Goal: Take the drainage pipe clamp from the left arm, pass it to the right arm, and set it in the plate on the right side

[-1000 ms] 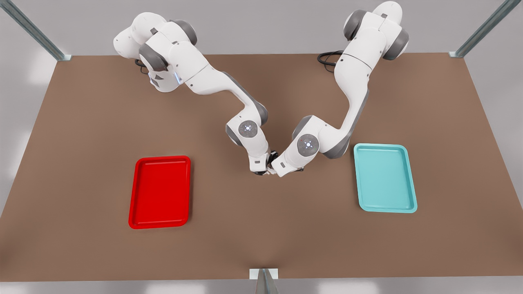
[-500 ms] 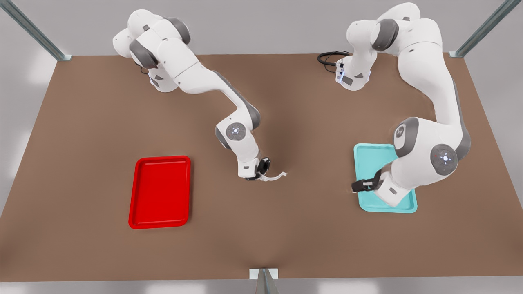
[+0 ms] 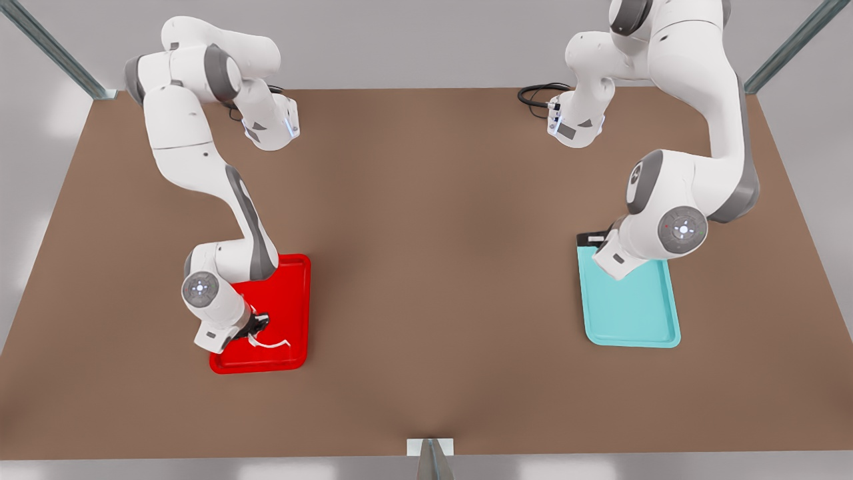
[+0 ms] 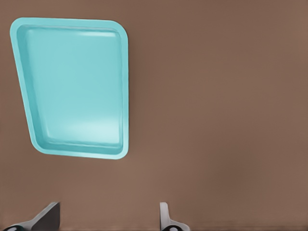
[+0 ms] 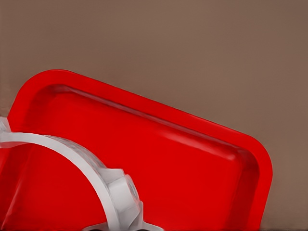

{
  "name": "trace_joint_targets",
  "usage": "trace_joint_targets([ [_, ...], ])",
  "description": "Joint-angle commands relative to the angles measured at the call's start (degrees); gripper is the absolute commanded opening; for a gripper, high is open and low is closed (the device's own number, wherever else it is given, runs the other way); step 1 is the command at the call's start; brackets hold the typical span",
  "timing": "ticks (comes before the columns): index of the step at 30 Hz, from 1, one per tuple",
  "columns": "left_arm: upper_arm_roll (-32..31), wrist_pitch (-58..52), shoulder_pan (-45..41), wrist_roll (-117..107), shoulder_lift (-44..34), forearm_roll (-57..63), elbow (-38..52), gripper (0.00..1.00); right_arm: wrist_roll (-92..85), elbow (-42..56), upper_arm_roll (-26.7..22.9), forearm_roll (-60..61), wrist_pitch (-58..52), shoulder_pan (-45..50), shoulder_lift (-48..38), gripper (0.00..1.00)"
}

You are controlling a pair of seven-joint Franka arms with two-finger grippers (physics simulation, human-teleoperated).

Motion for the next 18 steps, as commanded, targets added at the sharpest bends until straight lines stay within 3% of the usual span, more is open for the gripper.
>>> trace_joint_targets([
  [1,-0.01,-1.93,0.09,4.14,0.33,-0.05,0.11,1.00,-10.73,-2.44,-0.04,-1.98,-0.76,-0.20,-1.32,0.21],
  [3,-0.01,-1.93,0.27,4.22,0.33,0.04,0.11,1.00,-10.73,-3.24,-0.04,-2.07,-0.23,-0.99,-1.23,0.21],
  [4,-0.01,-1.93,0.36,4.31,0.33,0.13,0.20,1.00,-10.30,-3.24,-0.04,-1.98,-0.32,-1.17,-1.14,0.26],
  [5,-0.01,-1.93,0.36,4.40,0.24,-0.13,0.37,1.00,-9.94,-3.24,0.14,-1.89,-0.58,-1.26,-1.14,1.00],
  [10,0.08,-1.93,0.97,4.49,0.24,-0.13,0.46,1.00,-9.59,-2.45,0.40,-1.71,-4.35,-1.08,-2.72,1.00],
  [12,0.08,-1.94,0.97,4.40,0.24,-0.22,0.46,1.00,-3.64,2.02,1.72,-0.40,-18.22,0.06,-8.17,1.00],
  [14,0.08,-1.93,0.88,4.40,0.16,-0.22,0.55,1.00,19.46,14.42,3.83,5.93,-39.33,0.77,-9.83,1.00],
  [16,0.08,-2.11,0.88,4.40,0.15,-0.22,0.55,1.00,23.46,14.08,3.39,5.84,-44.79,0.42,-17.66,1.00],
  [18,0.08,-2.11,0.97,4.14,-0.02,-1.10,0.64,1.00,23.72,16.27,2.78,6.90,-47.33,-1.17,-18.45,1.00],
])
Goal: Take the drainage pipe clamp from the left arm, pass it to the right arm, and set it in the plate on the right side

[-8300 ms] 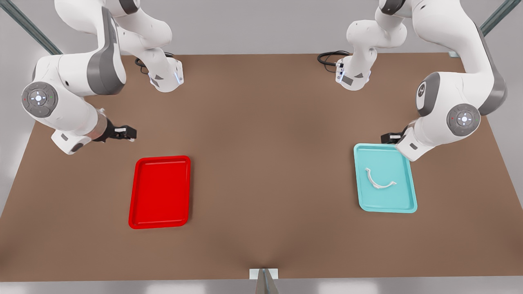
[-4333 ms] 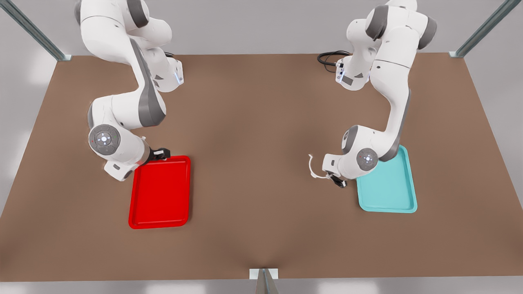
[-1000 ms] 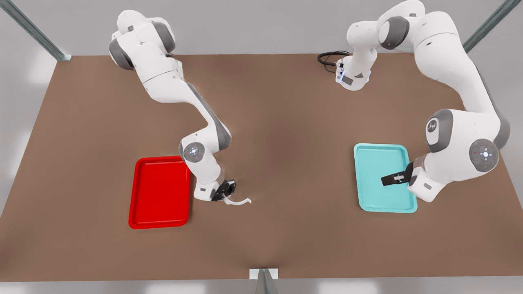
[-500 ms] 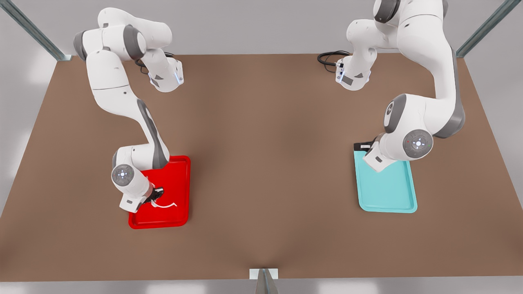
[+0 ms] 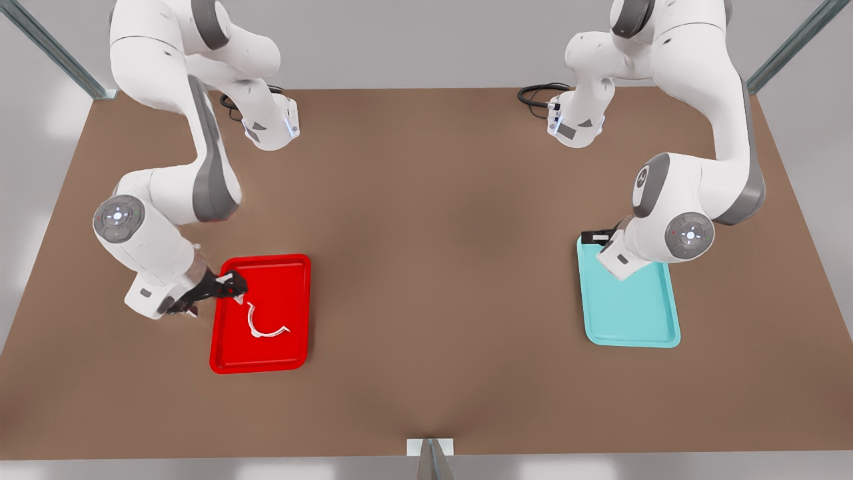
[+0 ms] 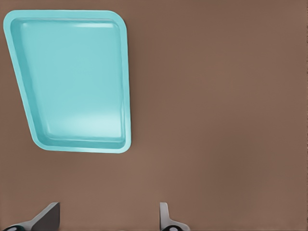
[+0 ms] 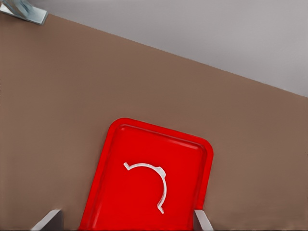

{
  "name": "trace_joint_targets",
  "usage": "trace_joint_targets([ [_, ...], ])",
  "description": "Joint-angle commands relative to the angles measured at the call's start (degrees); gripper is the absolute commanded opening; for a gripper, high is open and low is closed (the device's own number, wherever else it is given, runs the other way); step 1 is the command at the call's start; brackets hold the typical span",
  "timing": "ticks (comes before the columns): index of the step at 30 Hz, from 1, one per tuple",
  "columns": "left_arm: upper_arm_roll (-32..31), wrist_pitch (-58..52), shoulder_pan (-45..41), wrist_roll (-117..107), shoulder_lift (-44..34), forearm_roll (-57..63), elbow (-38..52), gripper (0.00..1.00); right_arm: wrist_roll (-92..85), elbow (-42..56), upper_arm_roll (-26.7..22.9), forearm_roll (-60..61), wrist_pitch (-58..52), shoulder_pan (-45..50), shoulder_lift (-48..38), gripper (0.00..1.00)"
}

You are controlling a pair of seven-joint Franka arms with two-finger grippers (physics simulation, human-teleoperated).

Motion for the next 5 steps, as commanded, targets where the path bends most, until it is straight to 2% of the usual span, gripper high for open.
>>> trace_joint_targets([
  [1,-0.01,-0.37,0.05,1.29,-0.24,-0.53,1.13,1.00,18.13,0.16,-0.24,2.60,-20.21,-0.56,-3.32,1.00],
  [3,-0.01,-1.25,0.05,1.29,0.03,-0.44,2.02,1.00,17.95,-10.37,-0.42,2.07,-24.71,-1.44,-17.12,1.00],
  [5,0.08,-2.31,0.40,1.29,-0.50,-0.61,3.78,1.00,17.87,-11.71,-0.59,2.07,-24.79,-1.70,-19.07,1.00],
])
